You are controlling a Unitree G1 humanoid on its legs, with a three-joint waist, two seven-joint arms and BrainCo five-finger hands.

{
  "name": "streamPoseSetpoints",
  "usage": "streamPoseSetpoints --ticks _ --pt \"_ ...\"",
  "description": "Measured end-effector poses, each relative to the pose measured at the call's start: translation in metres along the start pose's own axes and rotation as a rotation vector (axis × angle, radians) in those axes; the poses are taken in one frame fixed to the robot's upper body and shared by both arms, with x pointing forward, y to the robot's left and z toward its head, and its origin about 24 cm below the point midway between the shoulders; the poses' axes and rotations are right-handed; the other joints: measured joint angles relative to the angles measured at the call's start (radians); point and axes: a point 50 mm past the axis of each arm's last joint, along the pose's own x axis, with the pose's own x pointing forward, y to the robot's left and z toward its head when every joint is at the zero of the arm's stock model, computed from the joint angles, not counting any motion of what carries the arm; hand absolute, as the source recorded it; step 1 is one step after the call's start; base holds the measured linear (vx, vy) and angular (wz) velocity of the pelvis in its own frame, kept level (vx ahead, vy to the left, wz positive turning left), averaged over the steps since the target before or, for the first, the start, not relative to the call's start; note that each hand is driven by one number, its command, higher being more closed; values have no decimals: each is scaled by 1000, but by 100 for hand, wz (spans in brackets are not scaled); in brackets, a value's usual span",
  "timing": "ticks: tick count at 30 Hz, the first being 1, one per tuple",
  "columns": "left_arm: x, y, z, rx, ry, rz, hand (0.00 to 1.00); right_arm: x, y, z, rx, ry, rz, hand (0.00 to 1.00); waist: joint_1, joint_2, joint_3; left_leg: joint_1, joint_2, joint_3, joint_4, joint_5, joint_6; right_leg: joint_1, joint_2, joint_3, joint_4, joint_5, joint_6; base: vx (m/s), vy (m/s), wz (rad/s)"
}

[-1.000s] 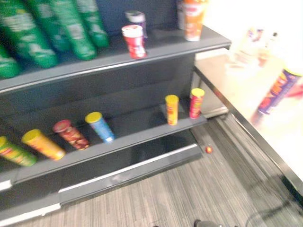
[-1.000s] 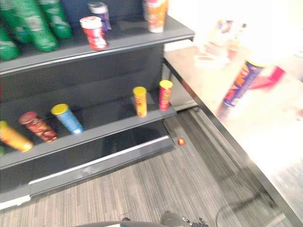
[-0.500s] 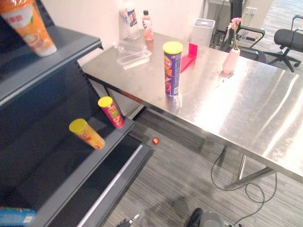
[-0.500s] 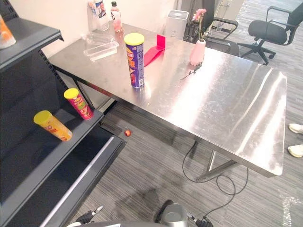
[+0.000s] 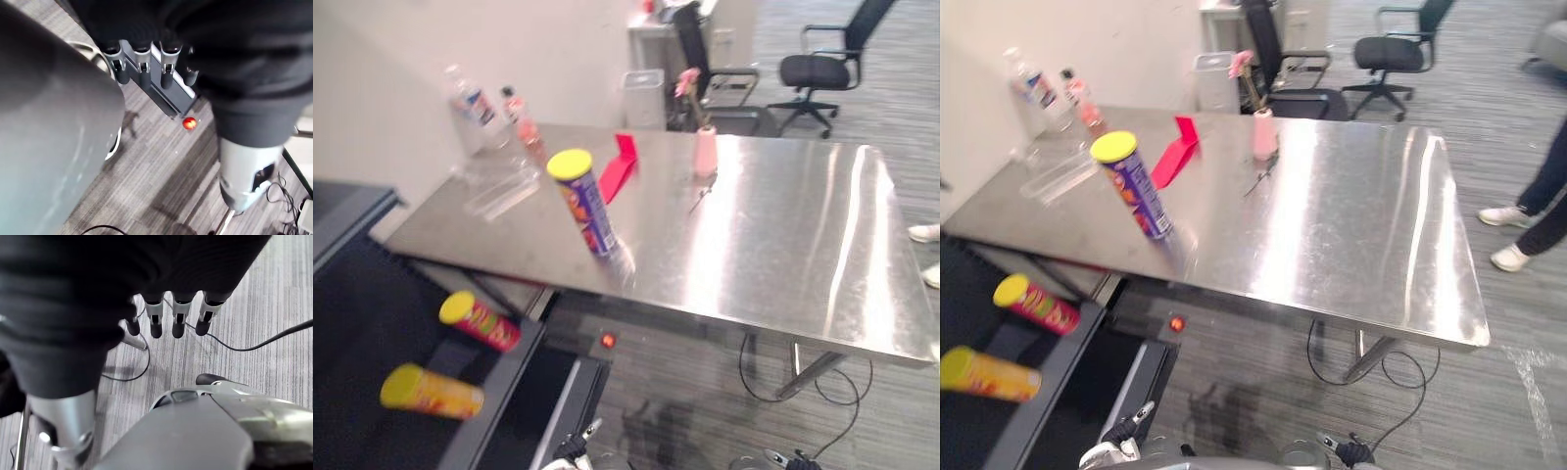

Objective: Put the gum and the chips on the shelf.

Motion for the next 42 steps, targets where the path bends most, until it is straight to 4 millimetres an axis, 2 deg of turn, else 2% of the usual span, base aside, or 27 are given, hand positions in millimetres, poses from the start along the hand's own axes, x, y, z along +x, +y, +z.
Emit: streamPoseSetpoints --ticks 1,2,3,6,8,10,11,16,23,27,31,34,37,42 --pt "0 -5 -4 -7 8 -12 0 0 -8 -2 -10 2 -12 0 -1 37 -10 -37 -1 -94 -182 170 -4 -2 30 32 -3 -1 38 164 326 -94" --pt "0 -5 -3 -4 1 -12 0 0 -6 -3 -7 13 -6 0 -2 31 -15 -28 -18 -110 -172 157 -7 -2 14 59 -5 0 50 253 323 -54" --pt "0 1 3 7 -18 1 0 -1 0 -6 -2 13 9 0 -5 -10 -20 -10 -57 -129 -209 170 -15 -1 -10 72 -37 8 61 156 132 -20" --pt "0 11 5 10 -21 31 0 -3 10 -10 13 26 39 0 -1 -47 -15 -11 -119 -158 -256 170 -14 1 -46 73 -78 20 79 115 137 12" --pt "-1 13 5 15 -19 39 0 -2 11 -6 12 15 40 0 3 -52 -18 11 -136 -160 -297 178 -3 8 -52 72 -84 23 84 34 51 10" --pt "-1 14 2 18 -9 44 0 -2 10 -5 15 9 30 0 1 -46 -16 31 -140 -160 -325 193 -7 15 -51 75 -87 29 90 -4 -11 -4" --pt "-1 15 -3 20 9 53 0 -2 8 -6 36 3 10 0 -1 -34 -21 60 -146 -161 -376 214 -11 19 -44 75 -88 29 90 -9 -31 -9" --pt "-1 10 -8 54 29 42 0 -5 3 -13 45 -28 -35 0 -4 -22 -33 131 -136 -167 -515 279 -22 19 -9 78 -89 24 81 -4 -59 -9" --pt "-1 17 -4 83 19 40 0 -6 10 -18 162 -11 -34 0 -2 -51 -44 131 -141 -170 -519 280 -22 20 -11 78 -97 24 81 9 3 0" --pt "-1 22 -1 97 13 50 0 -8 13 -23 335 27 -88 0 -1 -76 -53 130 -143 -170 -523 278 -25 23 -10 79 -107 25 82 0 0 0" --pt "-1 22 -1 97 7 54 0 -8 7 -26 512 56 -183 0 -1 -76 -55 131 -143 -166 -525 275 -27 23 -9 87 -111 25 82 13 5 -2" --pt "-1 24 0 104 0 63 0 -8 -10 -29 676 77 -310 0 -1 -76 -58 133 -142 -157 -525 271 -28 31 -5 95 -130 39 75 27 10 -9" --pt "-1 27 3 112 -8 74 0 -11 -36 -34 864 96 -463 0 0 -81 -62 145 -142 -136 -525 261 -29 36 -5 112 -142 45 74 21 14 -20" --pt "-3 35 1 114 -8 89 0 -21 -109 -29 1205 -3 -717 0 -5 -86 -71 162 -146 -110 -526 244 -29 35 -12 130 -142 35 57 24 21 -15"
